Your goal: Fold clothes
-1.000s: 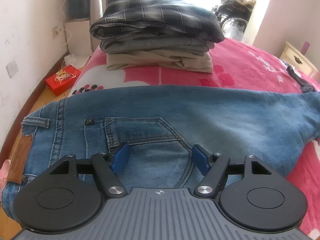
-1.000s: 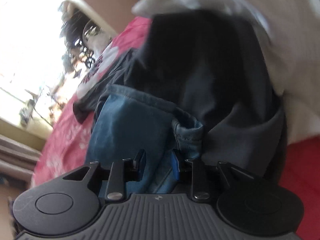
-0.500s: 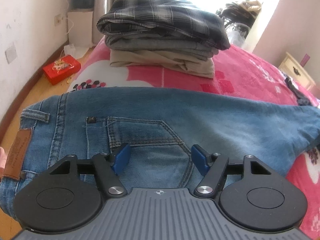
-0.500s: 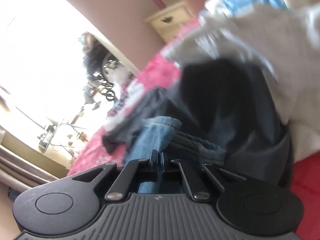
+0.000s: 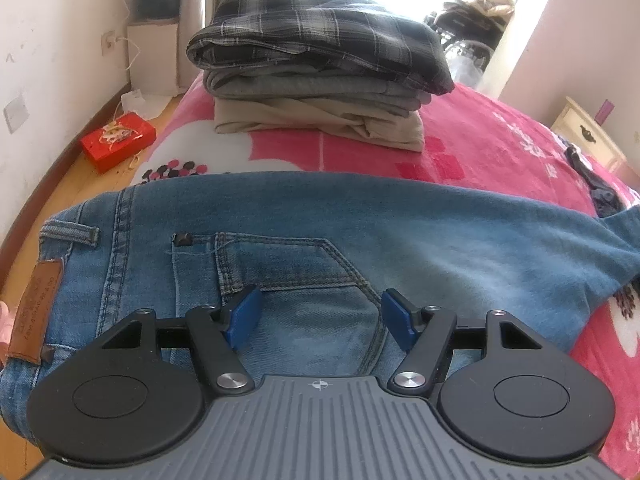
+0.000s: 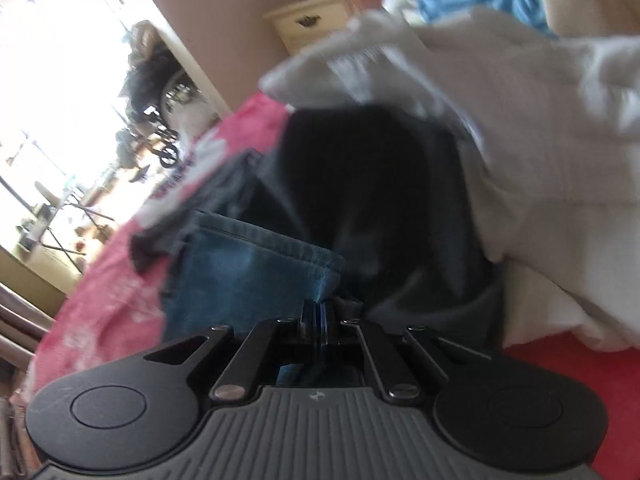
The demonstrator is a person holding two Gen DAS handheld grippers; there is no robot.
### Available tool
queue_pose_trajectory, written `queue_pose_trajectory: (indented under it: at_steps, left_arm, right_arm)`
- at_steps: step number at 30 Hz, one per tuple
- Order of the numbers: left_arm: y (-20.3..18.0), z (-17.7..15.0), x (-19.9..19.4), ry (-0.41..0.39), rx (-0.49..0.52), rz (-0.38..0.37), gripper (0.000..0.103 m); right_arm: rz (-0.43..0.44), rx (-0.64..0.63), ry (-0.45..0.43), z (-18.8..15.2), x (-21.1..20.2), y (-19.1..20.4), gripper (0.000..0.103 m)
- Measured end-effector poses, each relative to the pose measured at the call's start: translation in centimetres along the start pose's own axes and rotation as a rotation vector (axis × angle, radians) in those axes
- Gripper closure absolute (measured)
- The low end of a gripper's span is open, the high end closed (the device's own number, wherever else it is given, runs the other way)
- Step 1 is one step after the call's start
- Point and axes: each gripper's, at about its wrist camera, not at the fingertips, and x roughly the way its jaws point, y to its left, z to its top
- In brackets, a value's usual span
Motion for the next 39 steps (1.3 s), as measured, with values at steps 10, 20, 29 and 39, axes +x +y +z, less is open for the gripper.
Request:
queue_pose_trajectory:
  at_steps: [10,20,29,39]
  left_arm:
    - [-0.3,-0.3,0.1,-0.008,0.029,0.009,0.035]
    - [-0.7,-0.5,0.2,-0.011,0.040,0.025,0.034]
    - [-0.6,-0.4,0.3,-0.001,0.054,0.019,0.033]
    - [-0.7,-0.6,0.4,-0.005,0.066,0.018,0.032]
  right_arm:
    - [-0.129,-0.304,-0.195,-0.3,-3.7,2.2,0.071]
    - [0.029,-0.691,-0.149,-3.4,1.2,11.5,0.076]
    - [-0.114,-0.511,-0.228,0.8,4.0,9.8,0.096]
    - [0.109,-1.131,0.026,-10.9,-0.1,10.6,0.097]
